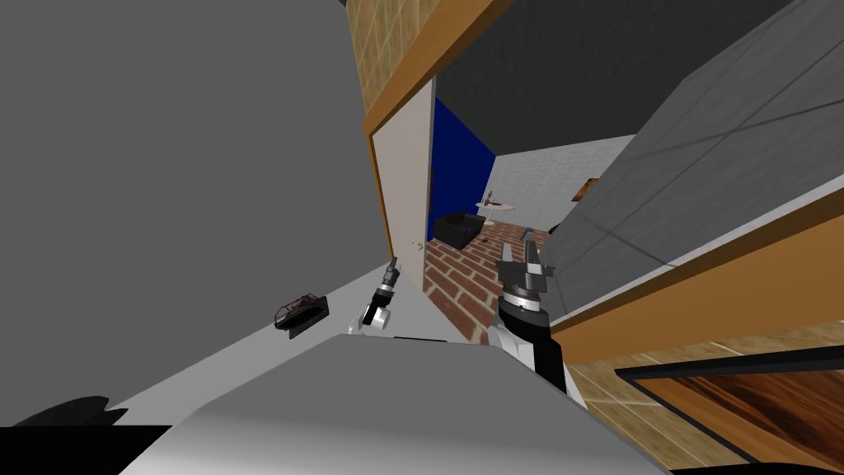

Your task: Push the door open

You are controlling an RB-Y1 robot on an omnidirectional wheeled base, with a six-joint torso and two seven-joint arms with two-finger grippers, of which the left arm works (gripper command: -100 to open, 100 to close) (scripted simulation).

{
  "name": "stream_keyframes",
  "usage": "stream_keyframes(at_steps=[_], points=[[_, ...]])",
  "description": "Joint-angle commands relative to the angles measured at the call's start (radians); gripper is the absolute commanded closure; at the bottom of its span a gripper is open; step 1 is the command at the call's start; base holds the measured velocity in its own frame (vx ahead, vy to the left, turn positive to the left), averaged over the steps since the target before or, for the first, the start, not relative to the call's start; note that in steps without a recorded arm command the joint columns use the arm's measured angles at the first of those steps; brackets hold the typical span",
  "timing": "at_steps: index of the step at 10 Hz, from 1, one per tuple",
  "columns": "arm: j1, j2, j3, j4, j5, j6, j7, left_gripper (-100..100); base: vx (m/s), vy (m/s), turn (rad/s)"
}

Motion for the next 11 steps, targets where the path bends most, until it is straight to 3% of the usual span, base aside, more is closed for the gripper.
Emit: stream_keyframes(at_steps=[1, 2, 11], points=[[-0.014, 0.002, -0.007, 0.034, 0.001, -0.004, 0.006, -100, 0.069, 0.07, -0.088], [-0.031, 0.002, -0.017, 0.077, 0.001, -0.011, 0.013, -100, 0.109, 0.079, -0.182], [-0.103, -0.001, -0.059, 0.264, 0.003, -0.043, 0.039, -100, 0.074, 0.082, -0.094]])
